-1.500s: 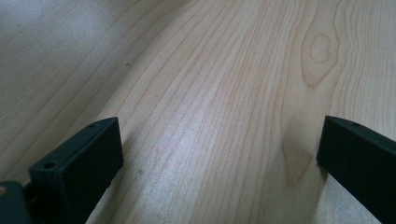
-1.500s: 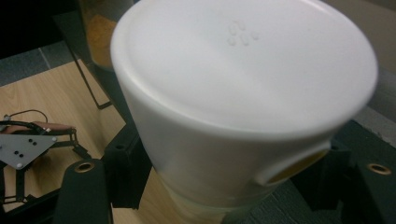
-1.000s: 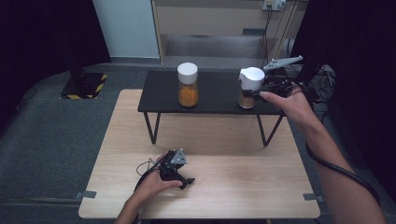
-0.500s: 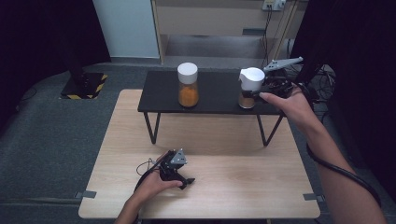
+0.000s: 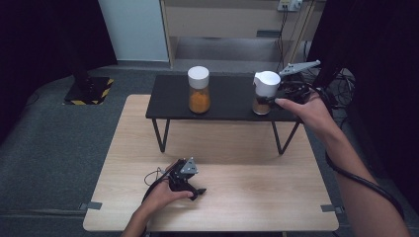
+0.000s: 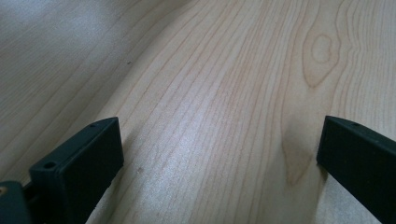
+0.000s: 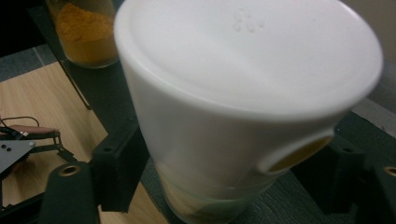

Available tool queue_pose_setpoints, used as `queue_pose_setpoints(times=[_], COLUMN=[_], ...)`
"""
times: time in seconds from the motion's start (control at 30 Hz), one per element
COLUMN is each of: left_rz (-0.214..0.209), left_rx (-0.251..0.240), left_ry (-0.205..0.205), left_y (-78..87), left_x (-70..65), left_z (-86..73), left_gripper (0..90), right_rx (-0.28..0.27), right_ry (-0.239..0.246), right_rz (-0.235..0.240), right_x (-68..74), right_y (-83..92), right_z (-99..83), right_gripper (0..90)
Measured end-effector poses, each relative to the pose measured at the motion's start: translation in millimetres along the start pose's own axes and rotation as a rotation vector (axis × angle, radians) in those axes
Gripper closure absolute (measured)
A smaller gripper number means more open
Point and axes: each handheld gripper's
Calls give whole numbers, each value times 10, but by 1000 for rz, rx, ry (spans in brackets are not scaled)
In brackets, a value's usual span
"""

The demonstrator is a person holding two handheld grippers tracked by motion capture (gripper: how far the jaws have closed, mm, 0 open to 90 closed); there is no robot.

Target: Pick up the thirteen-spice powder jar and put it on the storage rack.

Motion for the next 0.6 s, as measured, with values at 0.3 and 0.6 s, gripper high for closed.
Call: queue_pose_setpoints(times=[0.3, 0.6], left_rz=[0, 0], left_rx=[0, 1], left_ry=[0, 0], left_y=[0, 0], left_x=[0, 0], left_z=[0, 1], left_gripper=[0, 0], right_rx=[-10, -22], right_ry=[-9, -10], right_rz=[-3, -12], right_x=[-1, 41], right_y=[84, 234], right_z=[-45, -127], right_gripper=[107, 91])
Point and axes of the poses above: each handheld gripper's, and its own axes: y roughly backward along the jaws, z roughly out of its top, x roughly to its left, and after that the axes turned 12 degrees about -x, right-handed
